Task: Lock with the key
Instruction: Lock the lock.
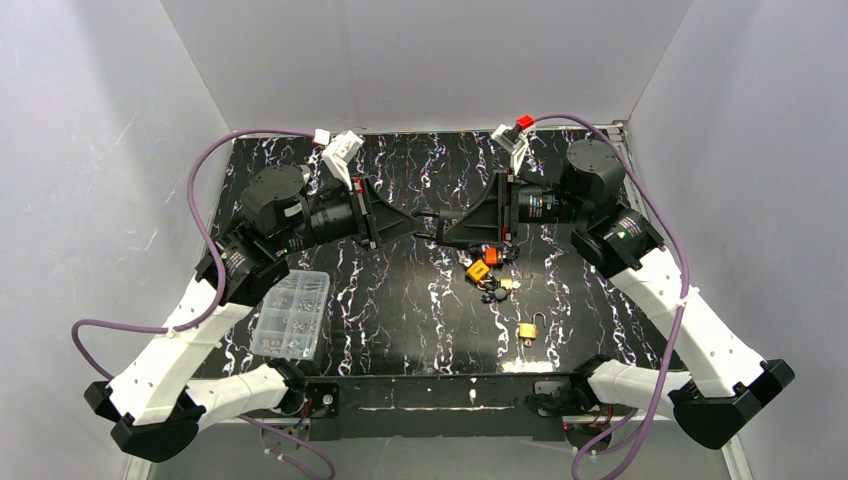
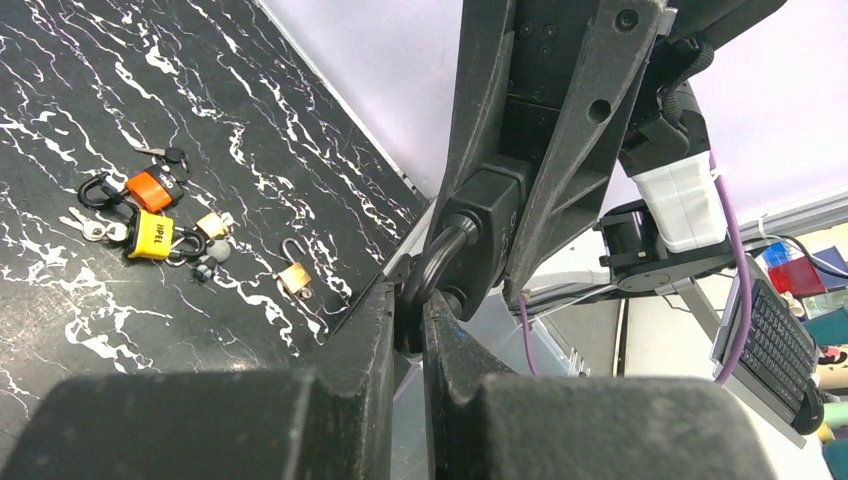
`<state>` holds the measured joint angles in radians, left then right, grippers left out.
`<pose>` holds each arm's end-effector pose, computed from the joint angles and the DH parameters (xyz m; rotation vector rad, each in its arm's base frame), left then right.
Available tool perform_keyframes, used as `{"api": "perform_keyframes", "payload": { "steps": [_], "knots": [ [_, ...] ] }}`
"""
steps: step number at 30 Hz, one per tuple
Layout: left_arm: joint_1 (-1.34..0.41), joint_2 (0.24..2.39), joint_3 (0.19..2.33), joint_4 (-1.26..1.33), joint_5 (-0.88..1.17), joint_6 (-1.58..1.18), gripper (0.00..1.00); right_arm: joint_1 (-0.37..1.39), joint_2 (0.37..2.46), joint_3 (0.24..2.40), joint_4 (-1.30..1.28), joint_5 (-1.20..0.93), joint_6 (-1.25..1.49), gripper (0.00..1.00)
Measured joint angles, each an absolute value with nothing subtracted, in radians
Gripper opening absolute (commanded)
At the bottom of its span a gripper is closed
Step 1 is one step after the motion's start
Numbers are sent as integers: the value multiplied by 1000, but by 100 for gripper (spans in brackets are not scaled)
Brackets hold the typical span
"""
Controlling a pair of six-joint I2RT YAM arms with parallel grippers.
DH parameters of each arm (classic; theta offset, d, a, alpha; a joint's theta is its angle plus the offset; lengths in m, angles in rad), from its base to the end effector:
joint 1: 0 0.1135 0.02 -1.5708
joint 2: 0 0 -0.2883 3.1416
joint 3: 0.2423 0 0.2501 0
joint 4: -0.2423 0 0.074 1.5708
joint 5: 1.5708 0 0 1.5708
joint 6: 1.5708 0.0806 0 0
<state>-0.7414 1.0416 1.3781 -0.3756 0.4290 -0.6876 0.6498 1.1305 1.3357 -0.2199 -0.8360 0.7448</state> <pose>0.1477 -0.1807 0.4934 0.4189 1.7619 -1.4086 0.1634 0.1992 0.4806 -0.6714 1.7566 1.6767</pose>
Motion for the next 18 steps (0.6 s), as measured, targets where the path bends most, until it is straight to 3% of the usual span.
{"api": "perform_keyframes", "payload": {
  "steps": [18],
  "knots": [
    [-823, 1095, 1402, -218, 391, -713, 0, 746, 1173, 1337, -242, -934, 733, 1]
  ]
}}
